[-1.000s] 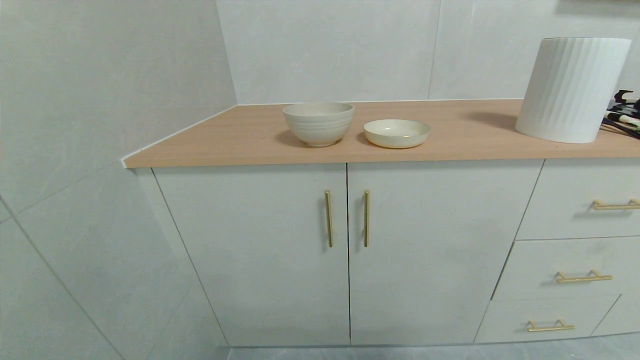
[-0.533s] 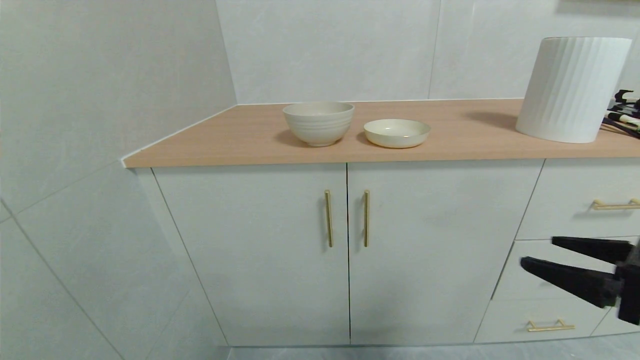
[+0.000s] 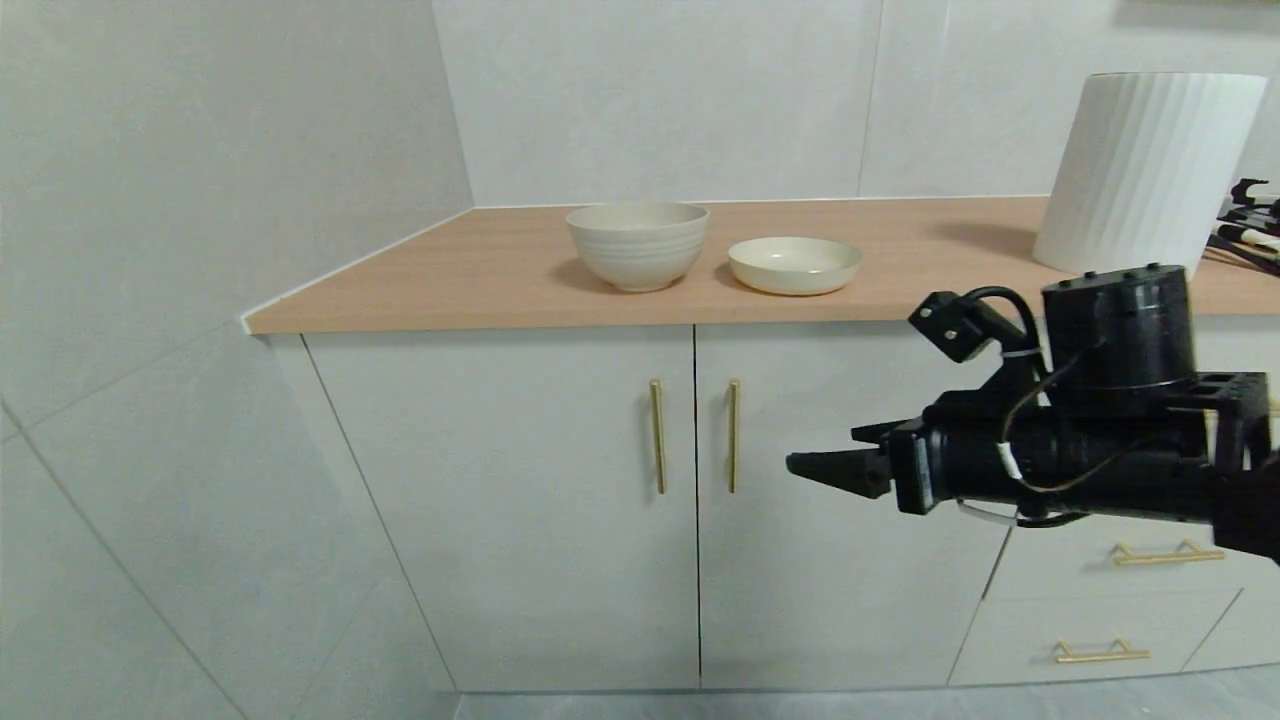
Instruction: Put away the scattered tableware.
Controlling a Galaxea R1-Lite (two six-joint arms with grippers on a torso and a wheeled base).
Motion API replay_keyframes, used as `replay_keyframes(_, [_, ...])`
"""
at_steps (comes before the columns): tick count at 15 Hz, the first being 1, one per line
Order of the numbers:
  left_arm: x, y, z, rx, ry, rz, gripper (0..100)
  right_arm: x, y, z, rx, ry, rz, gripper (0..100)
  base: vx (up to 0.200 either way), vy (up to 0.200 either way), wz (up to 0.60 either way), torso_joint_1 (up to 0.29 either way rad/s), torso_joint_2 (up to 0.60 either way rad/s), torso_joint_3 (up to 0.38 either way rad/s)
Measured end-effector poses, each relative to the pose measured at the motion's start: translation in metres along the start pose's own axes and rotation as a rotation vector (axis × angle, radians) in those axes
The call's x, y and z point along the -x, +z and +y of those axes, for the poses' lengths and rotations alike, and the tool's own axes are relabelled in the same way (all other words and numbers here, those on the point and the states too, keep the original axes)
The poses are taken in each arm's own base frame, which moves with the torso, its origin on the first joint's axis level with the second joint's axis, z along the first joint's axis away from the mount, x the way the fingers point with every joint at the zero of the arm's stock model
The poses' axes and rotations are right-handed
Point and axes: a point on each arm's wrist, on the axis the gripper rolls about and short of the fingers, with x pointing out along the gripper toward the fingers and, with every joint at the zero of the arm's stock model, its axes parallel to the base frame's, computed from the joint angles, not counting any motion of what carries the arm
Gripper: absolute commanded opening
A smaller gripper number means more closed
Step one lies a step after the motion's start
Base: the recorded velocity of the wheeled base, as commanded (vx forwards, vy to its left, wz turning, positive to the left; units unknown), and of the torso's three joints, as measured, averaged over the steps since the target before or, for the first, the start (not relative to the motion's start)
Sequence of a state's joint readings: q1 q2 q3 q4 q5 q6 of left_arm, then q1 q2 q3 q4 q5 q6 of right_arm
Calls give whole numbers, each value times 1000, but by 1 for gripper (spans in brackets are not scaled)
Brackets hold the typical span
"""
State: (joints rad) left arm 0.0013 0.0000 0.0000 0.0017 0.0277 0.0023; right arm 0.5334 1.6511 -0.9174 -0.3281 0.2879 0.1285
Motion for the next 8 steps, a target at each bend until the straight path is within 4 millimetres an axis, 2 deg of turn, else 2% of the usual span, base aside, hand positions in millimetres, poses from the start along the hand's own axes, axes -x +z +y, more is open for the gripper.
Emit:
replay_keyframes(3, [0, 0, 0, -3, 0, 0, 100, -34, 1, -3, -116, 18, 14, 100, 0, 0, 0, 0, 0, 0])
replay_keyframes(8, [0, 0, 0, -3, -1, 0, 100, -83, -6, -15, -103, 45, -112, 100, 0, 0, 0, 0, 0, 0])
